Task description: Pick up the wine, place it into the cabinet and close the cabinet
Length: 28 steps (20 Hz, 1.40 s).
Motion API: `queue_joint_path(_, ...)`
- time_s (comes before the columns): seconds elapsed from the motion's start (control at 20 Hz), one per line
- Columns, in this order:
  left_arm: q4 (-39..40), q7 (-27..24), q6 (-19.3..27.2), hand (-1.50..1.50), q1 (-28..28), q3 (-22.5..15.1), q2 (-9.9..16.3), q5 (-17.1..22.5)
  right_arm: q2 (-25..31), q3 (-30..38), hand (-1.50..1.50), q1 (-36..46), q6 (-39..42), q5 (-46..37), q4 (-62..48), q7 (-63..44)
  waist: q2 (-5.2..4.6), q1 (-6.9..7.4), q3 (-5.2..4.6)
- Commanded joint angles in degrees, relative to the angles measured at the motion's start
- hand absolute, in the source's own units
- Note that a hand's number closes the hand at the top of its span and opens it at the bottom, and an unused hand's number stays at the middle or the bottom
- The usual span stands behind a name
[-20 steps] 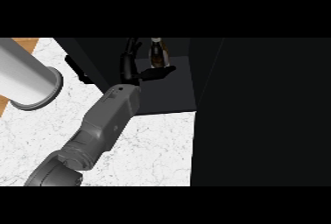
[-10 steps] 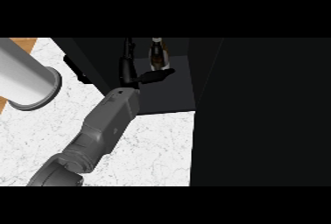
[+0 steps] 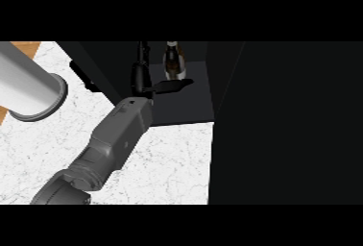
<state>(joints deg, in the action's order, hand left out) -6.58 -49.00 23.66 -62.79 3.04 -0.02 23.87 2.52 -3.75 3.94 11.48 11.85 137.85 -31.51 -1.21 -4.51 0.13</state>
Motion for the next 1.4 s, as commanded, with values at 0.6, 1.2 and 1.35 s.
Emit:
queue_joint_path(0.6,-0.43,-0.71,-8.10,-1.50,3.10,0.20,0.01,2.89,0.24,-0.32,-1.50,0.24,-1.03,1.17,2.22,-1.62,0.38,1.46,-0.18)
queue_joint_path(1.2,-5.22,-2.41,-9.33,-1.50,10.17,-8.64,0.01,11.63,-0.59,-2.91,-1.50,2.09,-3.50,-0.98,3.27,-4.03,1.03,1.43,-0.18)
queue_joint_path(1.35,-12.62,-0.80,-6.21,-1.50,13.27,-15.53,0.01,15.52,0.80,1.12,-1.50,3.12,-2.55,2.55,0.92,-3.58,1.37,1.65,-0.14)
